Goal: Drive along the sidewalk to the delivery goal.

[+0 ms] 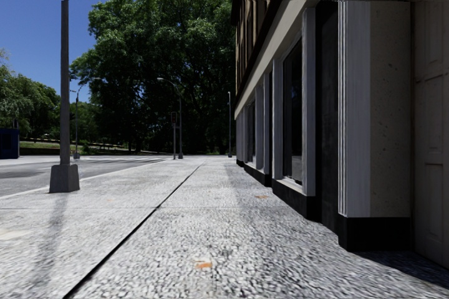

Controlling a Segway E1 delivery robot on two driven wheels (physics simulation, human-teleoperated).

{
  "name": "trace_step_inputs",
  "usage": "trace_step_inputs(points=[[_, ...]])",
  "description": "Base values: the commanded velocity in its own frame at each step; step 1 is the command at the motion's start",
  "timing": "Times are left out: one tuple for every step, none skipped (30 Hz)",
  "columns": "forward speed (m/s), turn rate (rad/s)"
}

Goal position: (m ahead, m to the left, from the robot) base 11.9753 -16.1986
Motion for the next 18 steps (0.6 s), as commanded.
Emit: trace_step_inputs(points=[[2.00,0.00],[2.00,0.00],[2.00,0.00],[2.00,0.00],[2.00,0.00],[2.00,0.00],[2.00,0.00],[2.00,0.00],[2.00,0.00],[2.00,0.00],[2.00,0.00],[2.00,0.00],[2.00,0.00],[2.00,0.00],[2.00,0.00],[2.00,0.00],[2.00,0.00],[2.00,0.00]])
